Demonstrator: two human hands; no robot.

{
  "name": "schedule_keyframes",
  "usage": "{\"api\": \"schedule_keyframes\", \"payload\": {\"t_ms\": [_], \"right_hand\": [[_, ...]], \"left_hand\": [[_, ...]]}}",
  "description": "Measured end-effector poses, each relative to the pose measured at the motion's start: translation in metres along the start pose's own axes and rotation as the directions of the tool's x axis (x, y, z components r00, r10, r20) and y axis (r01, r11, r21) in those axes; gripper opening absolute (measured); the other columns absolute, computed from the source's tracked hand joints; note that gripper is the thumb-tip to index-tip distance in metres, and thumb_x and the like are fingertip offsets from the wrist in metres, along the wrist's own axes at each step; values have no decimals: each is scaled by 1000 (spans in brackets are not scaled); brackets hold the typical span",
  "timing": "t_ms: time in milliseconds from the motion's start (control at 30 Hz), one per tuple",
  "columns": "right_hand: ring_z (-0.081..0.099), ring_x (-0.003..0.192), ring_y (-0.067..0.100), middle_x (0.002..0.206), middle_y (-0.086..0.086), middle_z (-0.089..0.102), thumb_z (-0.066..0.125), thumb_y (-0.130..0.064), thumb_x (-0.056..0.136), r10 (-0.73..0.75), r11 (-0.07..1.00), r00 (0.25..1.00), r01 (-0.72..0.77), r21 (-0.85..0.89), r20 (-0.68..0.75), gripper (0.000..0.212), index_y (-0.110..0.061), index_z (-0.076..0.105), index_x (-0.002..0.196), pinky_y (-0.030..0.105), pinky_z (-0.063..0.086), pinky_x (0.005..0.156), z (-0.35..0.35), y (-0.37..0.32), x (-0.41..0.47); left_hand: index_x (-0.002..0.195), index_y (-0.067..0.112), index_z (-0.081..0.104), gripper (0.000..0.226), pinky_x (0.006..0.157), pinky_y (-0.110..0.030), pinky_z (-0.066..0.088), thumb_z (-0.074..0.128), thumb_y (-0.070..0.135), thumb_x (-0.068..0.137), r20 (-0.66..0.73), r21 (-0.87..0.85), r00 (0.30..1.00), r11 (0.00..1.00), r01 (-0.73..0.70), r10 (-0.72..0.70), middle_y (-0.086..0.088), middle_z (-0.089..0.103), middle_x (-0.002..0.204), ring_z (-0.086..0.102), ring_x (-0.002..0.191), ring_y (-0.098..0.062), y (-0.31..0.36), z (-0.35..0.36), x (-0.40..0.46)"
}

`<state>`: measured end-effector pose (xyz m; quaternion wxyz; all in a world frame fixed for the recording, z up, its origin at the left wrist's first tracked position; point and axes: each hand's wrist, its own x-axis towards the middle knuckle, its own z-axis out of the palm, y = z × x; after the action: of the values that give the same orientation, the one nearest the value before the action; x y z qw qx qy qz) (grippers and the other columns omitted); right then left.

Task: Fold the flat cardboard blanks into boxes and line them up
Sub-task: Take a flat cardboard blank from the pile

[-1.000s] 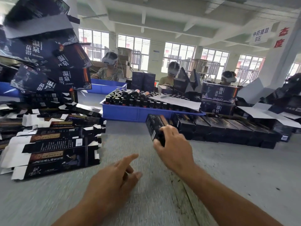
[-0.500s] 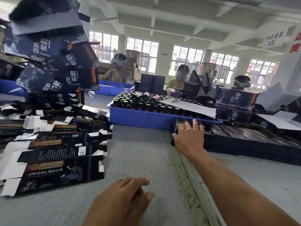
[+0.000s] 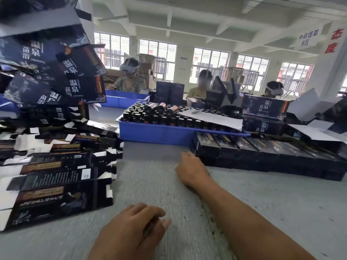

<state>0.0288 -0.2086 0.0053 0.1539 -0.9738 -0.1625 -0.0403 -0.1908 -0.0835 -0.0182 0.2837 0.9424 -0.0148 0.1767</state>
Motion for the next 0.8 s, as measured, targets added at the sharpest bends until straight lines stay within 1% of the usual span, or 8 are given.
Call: {"api": "schedule_keyframes", "payload": {"t_ms": [100,267,367,433,533,600,700,800], "right_hand": [[35,144,30,163,9,28,46,-24,99,-44,997,999,43,60,22,59,-13,30,155,41,33,118,-4,1,-11],[48,134,22,150,5,50,57,-31,98,-121,988,992,117,101,33,51,-21,47,147,30,34,110,-4,-1,-50],[51,132,18,143,-2,55,55,-38,101,-208,977,972,200,72,111,42,-23,53,140,27,35,108,-2,-4,-80],[43,139,15,149,-5,48,48,-41,104,-227,973,962,220,63,148,42,-26,50,143,28,29,115,-2,-4,-102],[23,150,9,164,-8,26,38,-42,106,-235,972,956,234,28,177,48,-30,38,152,21,9,119,-5,-3,-130],[18,151,7,165,-9,19,36,-41,107,-250,967,949,253,13,194,47,-32,33,153,17,5,117,-8,-2,-143],[14,151,5,165,-11,17,39,-39,107,-270,962,935,274,18,230,47,-35,32,153,15,4,116,-15,-5,-158],[10,152,6,166,-12,14,43,-39,106,-269,962,926,268,40,266,48,-38,31,153,21,4,120,-19,-9,-170]], "left_hand": [[115,52,61,48,88,-13,44,33,79,87,6,43,999,999,33,-34,34,56,107,46,104,16,2,-3,0],[120,42,59,37,92,-26,46,43,65,95,43,-6,997,998,61,-61,21,58,109,52,102,3,2,-2,-2],[119,34,64,34,91,-29,49,49,55,97,-38,-76,997,995,60,-63,15,61,112,59,100,-4,-5,-3,0],[125,33,63,31,95,-28,48,50,46,100,-143,0,986,996,85,-84,14,60,122,57,110,-10,-15,-10,3],[137,29,57,39,104,-33,41,52,28,98,-302,130,935,964,232,-184,7,54,137,48,125,-16,-41,-28,7],[146,26,47,50,115,-40,33,53,25,97,-332,187,900,915,358,-284,1,48,146,40,136,-21,-61,-42,7],[157,24,27,58,124,-48,11,43,38,103,-302,236,857,838,492,-418,-6,22,165,12,153,-27,-86,-59,7],[159,29,16,65,123,-49,-2,32,57,103,-243,260,850,812,522,-468,-5,2,169,-8,155,-26,-97,-65,7]]}}
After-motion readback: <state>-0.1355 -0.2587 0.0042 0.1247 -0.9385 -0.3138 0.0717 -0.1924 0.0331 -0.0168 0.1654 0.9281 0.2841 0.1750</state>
